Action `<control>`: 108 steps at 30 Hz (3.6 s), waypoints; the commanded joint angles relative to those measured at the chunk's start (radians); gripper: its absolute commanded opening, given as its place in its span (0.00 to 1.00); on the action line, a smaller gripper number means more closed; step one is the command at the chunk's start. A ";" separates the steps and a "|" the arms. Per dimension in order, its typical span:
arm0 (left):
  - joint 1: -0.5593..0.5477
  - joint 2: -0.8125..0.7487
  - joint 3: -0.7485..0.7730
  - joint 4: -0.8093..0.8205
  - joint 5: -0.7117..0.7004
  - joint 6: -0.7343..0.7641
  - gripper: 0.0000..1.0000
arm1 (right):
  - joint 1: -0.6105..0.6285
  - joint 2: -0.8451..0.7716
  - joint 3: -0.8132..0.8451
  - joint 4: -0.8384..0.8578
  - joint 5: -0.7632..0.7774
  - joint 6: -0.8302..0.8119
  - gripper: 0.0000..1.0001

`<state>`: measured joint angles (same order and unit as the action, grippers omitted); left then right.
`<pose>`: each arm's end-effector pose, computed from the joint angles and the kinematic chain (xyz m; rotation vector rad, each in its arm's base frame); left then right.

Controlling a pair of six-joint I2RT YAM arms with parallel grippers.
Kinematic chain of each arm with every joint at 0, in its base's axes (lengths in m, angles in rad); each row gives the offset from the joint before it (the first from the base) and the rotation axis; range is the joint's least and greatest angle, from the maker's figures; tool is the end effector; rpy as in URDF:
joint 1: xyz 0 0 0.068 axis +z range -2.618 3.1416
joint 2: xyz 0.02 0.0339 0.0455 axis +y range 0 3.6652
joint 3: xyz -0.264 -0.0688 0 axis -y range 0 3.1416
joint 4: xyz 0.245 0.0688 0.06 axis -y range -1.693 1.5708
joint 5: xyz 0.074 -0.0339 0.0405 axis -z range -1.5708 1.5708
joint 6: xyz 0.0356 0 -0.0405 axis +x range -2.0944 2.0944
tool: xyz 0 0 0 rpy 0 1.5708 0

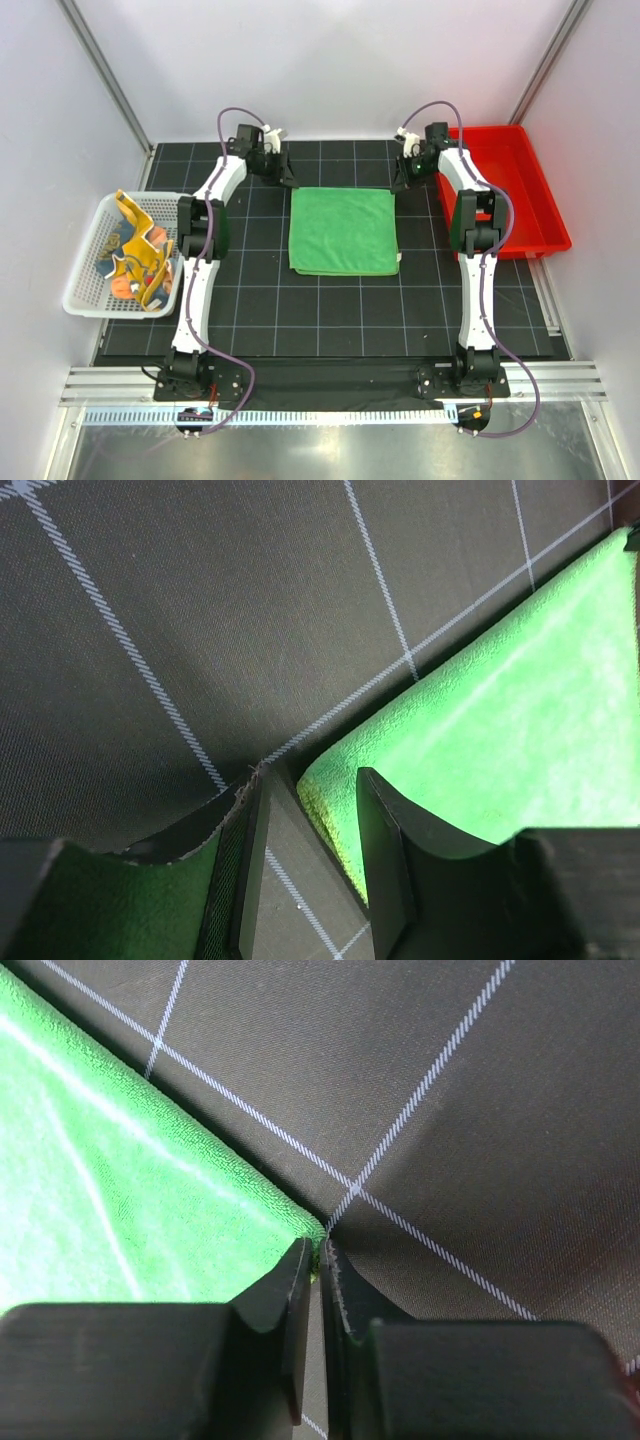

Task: Fold and stack the towels
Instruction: Fold the towel

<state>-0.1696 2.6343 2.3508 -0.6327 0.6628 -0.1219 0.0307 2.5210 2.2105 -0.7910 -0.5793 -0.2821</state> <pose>0.5531 -0.1169 0.1499 0.3418 2.4228 -0.9472 0.5325 0.0359 0.1567 -0.5722 2.4711 0.6723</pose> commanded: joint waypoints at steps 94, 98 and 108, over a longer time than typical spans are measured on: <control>0.025 -0.270 -0.286 0.337 0.118 -0.239 0.00 | -0.018 -0.363 -0.397 0.407 -0.028 0.067 0.01; 0.025 -0.313 -0.338 0.337 0.126 -0.222 0.00 | -0.018 -0.404 -0.458 0.407 -0.031 0.075 0.01; 0.013 -0.442 -0.521 0.340 0.124 -0.191 0.00 | -0.017 -0.567 -0.693 0.502 -0.045 0.161 0.01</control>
<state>-0.1513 2.2906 1.8637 -0.3252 0.7639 -0.3424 0.0147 2.0510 1.5635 -0.3618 -0.6128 -0.1596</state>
